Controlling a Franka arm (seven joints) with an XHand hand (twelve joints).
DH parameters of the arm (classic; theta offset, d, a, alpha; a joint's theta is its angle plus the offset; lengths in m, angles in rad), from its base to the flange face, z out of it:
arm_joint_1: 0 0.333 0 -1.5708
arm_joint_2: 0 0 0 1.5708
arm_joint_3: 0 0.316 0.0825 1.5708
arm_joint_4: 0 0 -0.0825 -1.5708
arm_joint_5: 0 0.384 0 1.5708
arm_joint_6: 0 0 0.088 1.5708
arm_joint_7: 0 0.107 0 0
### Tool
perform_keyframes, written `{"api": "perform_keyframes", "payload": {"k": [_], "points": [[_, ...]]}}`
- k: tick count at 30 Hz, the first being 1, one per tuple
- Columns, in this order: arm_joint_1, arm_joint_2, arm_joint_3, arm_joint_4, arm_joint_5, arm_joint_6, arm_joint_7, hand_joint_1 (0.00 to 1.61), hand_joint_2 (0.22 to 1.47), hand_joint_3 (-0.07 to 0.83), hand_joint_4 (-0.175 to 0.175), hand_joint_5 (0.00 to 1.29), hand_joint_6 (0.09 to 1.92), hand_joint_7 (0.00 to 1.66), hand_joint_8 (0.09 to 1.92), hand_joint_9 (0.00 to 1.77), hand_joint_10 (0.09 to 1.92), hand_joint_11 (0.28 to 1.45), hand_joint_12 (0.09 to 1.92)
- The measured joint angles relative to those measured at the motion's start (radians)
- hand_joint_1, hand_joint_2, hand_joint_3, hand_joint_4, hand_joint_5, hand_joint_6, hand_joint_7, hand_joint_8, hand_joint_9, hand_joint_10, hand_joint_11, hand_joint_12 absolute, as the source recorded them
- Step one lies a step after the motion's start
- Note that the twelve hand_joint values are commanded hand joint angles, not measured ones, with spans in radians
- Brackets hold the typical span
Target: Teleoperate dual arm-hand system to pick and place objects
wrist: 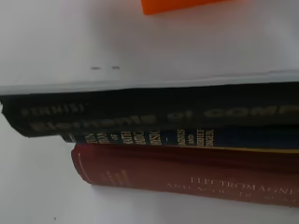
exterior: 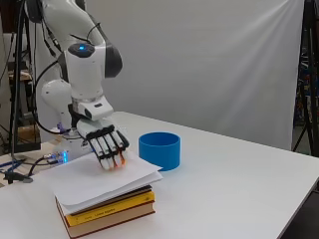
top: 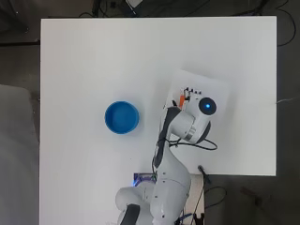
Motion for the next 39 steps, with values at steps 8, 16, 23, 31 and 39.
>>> {"api": "perform_keyframes", "payload": {"k": [8,16,23,31,39], "points": [[-0.003,-0.038,-0.005,0.001,0.174,0.022,-0.265,0.95,1.19,0.001,0.175,0.82,1.23,1.18,1.92,1.45,1.92,1.0,1.79],[0.007,-0.111,0.123,0.12,0.22,-0.007,-0.148,0.96,1.18,-0.001,0.175,0.84,1.19,1.28,1.92,1.54,1.92,1.08,1.79],[0.026,-0.175,0.274,0.148,0.248,-0.04,-0.123,0.96,1.18,0.0,0.175,0.85,1.18,1.33,1.92,1.58,1.92,1.16,1.79],[0.057,-0.171,0.402,0.128,0.267,-0.062,-0.201,0.94,1.2,0.003,0.175,0.79,1.27,1.37,1.92,1.62,1.92,1.24,1.79],[0.072,-0.21,0.452,-0.002,0.339,-0.023,-0.25,0.93,1.21,0.001,0.175,0.79,1.28,1.33,1.92,1.61,1.92,1.23,1.82]]}}
